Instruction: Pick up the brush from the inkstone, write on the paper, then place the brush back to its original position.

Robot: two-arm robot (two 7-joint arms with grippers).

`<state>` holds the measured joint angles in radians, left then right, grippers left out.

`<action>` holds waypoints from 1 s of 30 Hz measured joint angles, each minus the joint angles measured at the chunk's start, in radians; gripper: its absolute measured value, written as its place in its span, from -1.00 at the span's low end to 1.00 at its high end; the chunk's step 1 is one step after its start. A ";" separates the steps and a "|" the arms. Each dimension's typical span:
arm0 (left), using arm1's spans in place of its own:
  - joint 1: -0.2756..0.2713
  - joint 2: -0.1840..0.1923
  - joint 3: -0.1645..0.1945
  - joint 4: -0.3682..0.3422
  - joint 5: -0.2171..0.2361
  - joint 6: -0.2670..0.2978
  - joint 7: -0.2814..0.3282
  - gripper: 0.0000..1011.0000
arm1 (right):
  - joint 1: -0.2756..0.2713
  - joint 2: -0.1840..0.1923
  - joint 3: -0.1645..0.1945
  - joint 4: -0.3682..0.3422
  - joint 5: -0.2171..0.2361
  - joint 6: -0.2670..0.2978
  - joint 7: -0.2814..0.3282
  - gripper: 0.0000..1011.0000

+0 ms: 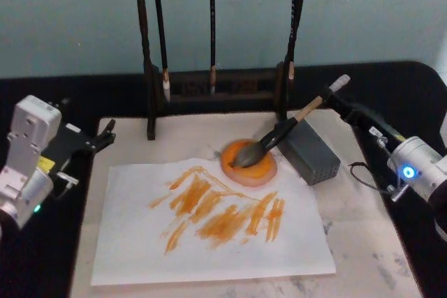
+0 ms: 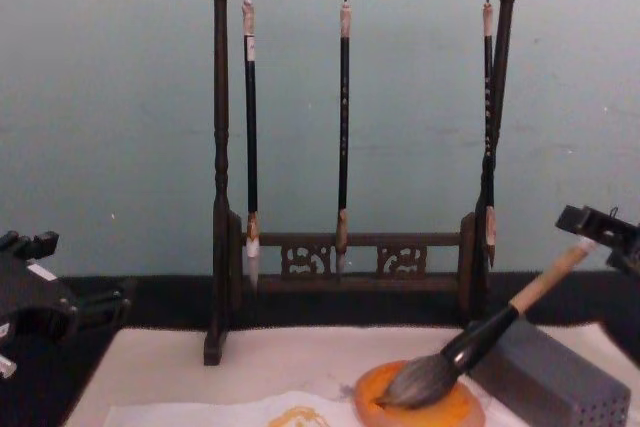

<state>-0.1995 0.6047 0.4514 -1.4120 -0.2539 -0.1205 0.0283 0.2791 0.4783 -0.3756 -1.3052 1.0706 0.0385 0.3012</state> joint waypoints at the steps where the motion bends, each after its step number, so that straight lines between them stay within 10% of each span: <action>1: 0.000 0.000 0.000 0.000 0.000 0.000 0.000 0.98 | -0.002 0.001 -0.003 -0.006 -0.013 -0.008 -0.005 0.98; 7: 0.000 0.000 0.000 0.000 0.000 0.000 0.000 0.98 | -0.005 -0.001 -0.060 -0.046 -0.252 -0.142 -0.106 0.98; 16: 0.000 0.000 0.000 0.000 0.000 0.000 0.000 0.98 | 0.024 -0.035 -0.129 0.004 -0.496 -0.235 -0.203 0.98; 30: 0.000 0.000 0.000 0.000 0.000 0.000 0.000 0.98 | 0.033 -0.072 -0.135 0.063 -0.575 -0.246 -0.221 0.98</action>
<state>-0.1995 0.6047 0.4514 -1.4120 -0.2540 -0.1205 0.0283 0.3123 0.4059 -0.5108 -1.2422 0.4959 -0.2079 0.0803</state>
